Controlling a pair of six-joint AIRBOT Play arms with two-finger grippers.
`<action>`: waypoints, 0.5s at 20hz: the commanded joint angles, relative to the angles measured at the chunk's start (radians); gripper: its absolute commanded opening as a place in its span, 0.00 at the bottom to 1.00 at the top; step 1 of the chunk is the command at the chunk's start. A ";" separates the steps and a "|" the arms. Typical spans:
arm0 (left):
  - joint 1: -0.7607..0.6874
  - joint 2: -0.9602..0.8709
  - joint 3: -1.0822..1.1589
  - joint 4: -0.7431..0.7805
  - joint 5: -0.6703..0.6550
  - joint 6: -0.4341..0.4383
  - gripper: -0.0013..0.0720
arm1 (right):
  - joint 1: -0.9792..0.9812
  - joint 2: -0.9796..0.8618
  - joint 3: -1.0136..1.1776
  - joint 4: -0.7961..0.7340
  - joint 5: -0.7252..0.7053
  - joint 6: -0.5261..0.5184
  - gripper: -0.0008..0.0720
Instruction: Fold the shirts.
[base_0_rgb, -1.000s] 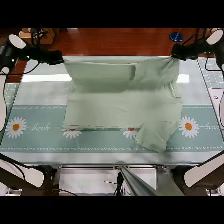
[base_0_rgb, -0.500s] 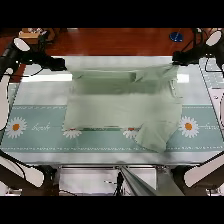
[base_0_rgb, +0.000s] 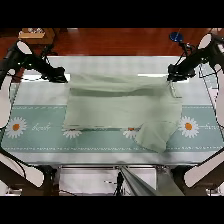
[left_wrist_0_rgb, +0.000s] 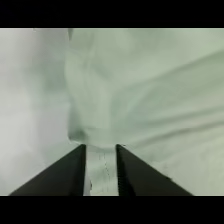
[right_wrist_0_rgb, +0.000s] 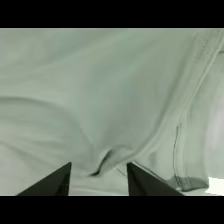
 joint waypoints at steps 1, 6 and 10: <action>0.030 0.021 0.023 -0.016 -0.079 0.058 0.40 | -0.006 0.031 0.000 -0.055 0.093 -0.066 0.62; 0.195 0.121 -0.056 -0.019 -0.346 0.048 0.40 | -0.172 0.205 -0.084 -0.099 0.209 -0.056 0.62; 0.364 0.363 -0.467 -0.108 -0.221 0.066 0.40 | -0.377 0.442 -0.494 0.109 0.069 -0.111 0.62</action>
